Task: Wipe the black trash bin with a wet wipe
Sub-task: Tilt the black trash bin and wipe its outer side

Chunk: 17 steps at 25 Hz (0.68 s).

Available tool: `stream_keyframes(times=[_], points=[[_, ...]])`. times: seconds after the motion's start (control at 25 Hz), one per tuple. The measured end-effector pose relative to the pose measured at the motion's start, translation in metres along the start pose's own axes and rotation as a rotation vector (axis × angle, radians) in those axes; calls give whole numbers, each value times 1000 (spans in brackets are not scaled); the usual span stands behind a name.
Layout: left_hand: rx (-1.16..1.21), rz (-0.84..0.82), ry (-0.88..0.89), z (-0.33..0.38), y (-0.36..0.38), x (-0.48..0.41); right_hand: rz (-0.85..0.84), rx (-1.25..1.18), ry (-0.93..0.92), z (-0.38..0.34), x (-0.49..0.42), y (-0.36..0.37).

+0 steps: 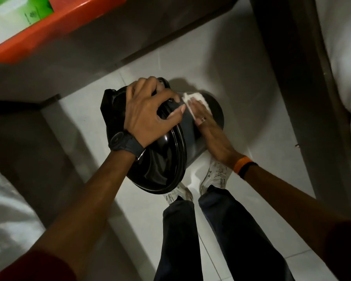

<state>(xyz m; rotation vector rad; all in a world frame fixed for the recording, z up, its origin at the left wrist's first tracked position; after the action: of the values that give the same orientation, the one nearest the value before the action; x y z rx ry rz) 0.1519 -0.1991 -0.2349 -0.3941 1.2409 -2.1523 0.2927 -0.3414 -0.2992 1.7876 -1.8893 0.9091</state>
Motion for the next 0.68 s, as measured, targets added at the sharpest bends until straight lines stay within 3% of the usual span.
stream_keyframes(times=[0.08, 0.12, 0.16, 0.28, 0.32, 0.4, 0.44, 0.52, 0.6, 0.68], points=[[18, 11, -60, -6, -4, -7, 96, -125, 300, 8, -18, -21], [31, 17, -79, -9, -6, -11, 111, -159, 335, 6, -21, -22], [53, 19, -86, -12, -6, -16, 104, -144, 254, -3, -16, -17], [122, 43, -114, -25, -6, -36, -1, 6, -213, -15, 9, 17], [128, 70, -135, -30, -7, -41, -5, 25, -250, -10, 10, 20], [81, 181, -136, -31, -12, -42, 103, -85, -49, 4, -9, 9], [60, 229, -53, -24, -12, -38, 147, -194, 137, 10, -22, 0], [77, 178, 283, 0, -5, -16, 162, -337, 376, 20, -41, -19], [96, 39, 542, 19, 2, 2, 119, -358, 383, 21, -41, -24], [15, -39, 527, 17, 4, -4, 63, -276, 211, 13, -15, -10]])
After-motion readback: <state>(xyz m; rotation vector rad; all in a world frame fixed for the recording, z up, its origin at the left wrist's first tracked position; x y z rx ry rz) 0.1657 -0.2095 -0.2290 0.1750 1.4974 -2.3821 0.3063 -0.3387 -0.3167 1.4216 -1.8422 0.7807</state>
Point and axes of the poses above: each hand's wrist, its own x-axis away from the middle knuckle, its own y-axis out of the palm, z = x × y, the point moved 1 cm from there along -x, towards the middle knuckle, and after that the axes turned 11 degrees about y, right-handed, at the moved point
